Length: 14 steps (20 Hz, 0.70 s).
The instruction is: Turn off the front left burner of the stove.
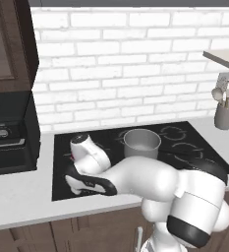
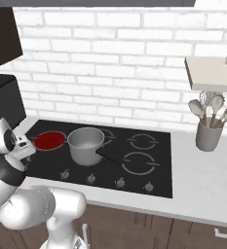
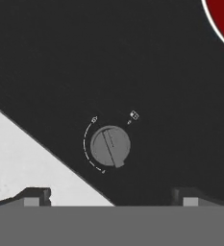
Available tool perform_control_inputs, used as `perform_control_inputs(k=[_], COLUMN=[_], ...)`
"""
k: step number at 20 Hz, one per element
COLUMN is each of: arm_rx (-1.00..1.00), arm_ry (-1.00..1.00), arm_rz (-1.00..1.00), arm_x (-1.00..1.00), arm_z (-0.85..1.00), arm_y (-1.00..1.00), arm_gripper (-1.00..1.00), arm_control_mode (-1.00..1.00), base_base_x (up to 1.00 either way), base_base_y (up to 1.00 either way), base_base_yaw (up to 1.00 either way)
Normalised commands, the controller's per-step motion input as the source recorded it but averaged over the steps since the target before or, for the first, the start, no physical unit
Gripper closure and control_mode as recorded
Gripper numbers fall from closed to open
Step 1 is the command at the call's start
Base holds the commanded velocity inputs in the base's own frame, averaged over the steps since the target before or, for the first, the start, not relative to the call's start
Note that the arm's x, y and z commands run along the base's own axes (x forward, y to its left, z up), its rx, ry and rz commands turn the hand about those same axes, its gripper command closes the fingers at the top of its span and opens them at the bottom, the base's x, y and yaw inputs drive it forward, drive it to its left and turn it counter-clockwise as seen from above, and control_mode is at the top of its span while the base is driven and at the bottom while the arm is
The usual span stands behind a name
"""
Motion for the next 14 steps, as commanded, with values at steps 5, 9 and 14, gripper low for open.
perform_control_inputs(k=[5,9,14], arm_rx=[0.02,0.0,0.0], arm_ry=[0.0,0.0,0.0], arm_rz=[0.0,0.0,0.0], arm_x=[0.28,0.21,0.01], arm_z=[-0.21,-0.15,-0.16], arm_y=[0.04,0.18,0.31], arm_gripper=[-1.0,-1.0,-1.0], arm_control_mode=[-1.0,-1.0,-1.0], base_base_x=[0.0,0.0,0.0], base_base_y=[0.0,0.0,0.0], base_base_yaw=[0.0,0.0,0.0])
